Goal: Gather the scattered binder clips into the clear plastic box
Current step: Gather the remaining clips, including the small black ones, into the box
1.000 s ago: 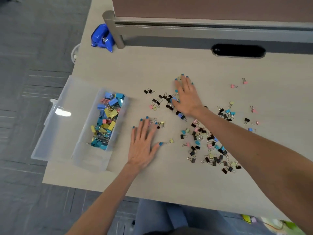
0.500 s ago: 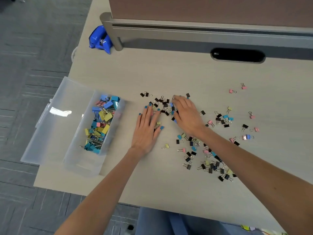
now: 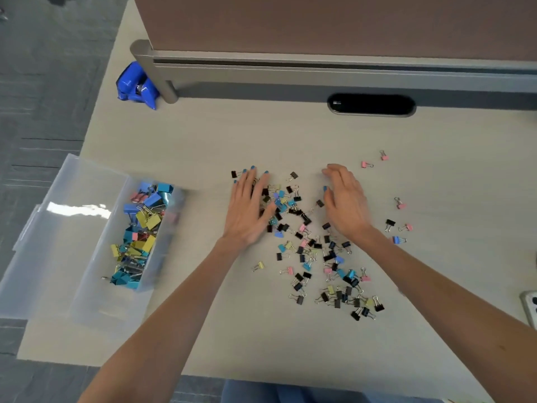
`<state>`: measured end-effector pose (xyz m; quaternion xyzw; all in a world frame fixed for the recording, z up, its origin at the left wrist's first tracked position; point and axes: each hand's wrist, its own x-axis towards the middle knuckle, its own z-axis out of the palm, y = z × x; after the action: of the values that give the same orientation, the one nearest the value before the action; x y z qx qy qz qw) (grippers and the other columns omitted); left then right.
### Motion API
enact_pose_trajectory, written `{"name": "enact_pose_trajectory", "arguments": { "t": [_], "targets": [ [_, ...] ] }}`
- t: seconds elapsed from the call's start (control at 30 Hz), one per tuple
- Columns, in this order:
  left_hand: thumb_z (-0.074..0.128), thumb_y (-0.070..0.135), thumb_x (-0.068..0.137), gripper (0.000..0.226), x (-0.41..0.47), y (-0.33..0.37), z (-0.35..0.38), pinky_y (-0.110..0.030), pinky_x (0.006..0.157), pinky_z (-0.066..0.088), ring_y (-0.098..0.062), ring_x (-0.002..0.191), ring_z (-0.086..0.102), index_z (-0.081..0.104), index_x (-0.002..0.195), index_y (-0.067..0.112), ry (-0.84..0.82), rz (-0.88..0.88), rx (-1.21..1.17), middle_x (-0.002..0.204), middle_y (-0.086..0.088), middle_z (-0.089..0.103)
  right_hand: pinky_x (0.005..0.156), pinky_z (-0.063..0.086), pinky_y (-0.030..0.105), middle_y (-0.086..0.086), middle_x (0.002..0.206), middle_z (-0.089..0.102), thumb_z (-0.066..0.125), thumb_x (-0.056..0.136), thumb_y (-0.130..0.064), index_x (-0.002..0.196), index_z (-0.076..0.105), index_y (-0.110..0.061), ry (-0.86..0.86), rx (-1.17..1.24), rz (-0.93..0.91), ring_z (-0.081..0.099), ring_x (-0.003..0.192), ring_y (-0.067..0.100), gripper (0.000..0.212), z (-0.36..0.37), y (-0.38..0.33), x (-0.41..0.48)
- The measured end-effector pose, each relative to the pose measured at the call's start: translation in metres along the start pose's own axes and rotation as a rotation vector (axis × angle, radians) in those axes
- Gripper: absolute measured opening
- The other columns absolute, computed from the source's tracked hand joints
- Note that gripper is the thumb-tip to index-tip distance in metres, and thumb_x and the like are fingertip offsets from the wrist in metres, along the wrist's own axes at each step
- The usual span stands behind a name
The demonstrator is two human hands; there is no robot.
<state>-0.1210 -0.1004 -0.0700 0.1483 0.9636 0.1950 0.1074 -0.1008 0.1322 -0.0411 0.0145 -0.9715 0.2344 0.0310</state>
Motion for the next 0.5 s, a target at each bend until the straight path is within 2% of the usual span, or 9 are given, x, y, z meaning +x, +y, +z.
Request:
{"name": "enact_pose_trajectory", "arguments": {
  "t": [0.13,0.23,0.3,0.4,0.5],
  "targets": [
    [0.021,0.055,0.096,0.063,-0.003,0.029,0.008,-0.046,0.12,0.005,-0.018,0.148,-0.003,0.014,0.152,0.027,-0.026,0.084,-0.022,0.161,-0.001,0.007,0.108,0.036,0.041,0.007,0.142,0.04,0.043,0.093,-0.009,0.133,0.045,-0.007,-0.013,-0.006,0.086,0.04,0.128,0.024,0.04,-0.01,0.029,-0.006],
    [0.027,0.051,0.097,0.059,-0.001,0.041,0.01,-0.047,0.12,0.001,-0.019,0.148,-0.008,0.014,0.151,0.032,0.013,0.119,0.013,0.161,0.0,0.001,0.112,0.031,0.042,0.009,0.148,0.035,0.044,0.092,-0.01,0.136,0.043,-0.007,0.009,-0.006,0.145,0.033,0.135,0.025,0.044,-0.018,0.044,-0.009],
    [0.027,0.053,0.098,0.061,0.003,0.042,0.009,-0.042,0.119,-0.007,-0.021,0.147,-0.015,0.009,0.152,0.032,0.072,0.014,0.002,0.161,-0.003,-0.008,0.116,0.022,0.041,0.011,0.153,0.026,0.046,0.092,-0.013,0.139,0.039,-0.008,0.023,0.002,0.203,0.022,0.142,0.027,0.048,-0.022,0.053,-0.006],
    [0.02,0.059,0.095,0.069,0.009,0.038,0.009,-0.043,0.119,-0.009,-0.024,0.146,-0.018,0.001,0.153,0.027,0.089,-0.167,-0.048,0.16,-0.01,-0.014,0.12,0.009,0.043,0.013,0.159,0.005,0.046,0.095,-0.023,0.149,0.023,-0.011,-0.022,-0.006,0.328,0.003,0.147,0.027,0.059,-0.029,0.069,0.003],
    [0.02,0.056,0.096,0.067,0.009,0.036,0.015,-0.044,0.12,-0.005,-0.021,0.146,-0.017,0.006,0.153,0.024,0.041,-0.16,-0.082,0.16,-0.009,-0.011,0.12,0.002,0.041,0.01,0.16,-0.003,0.044,0.097,-0.035,0.152,0.014,-0.015,-0.128,0.008,0.397,-0.005,0.148,0.025,0.066,-0.029,0.08,0.014]
  ]
}}
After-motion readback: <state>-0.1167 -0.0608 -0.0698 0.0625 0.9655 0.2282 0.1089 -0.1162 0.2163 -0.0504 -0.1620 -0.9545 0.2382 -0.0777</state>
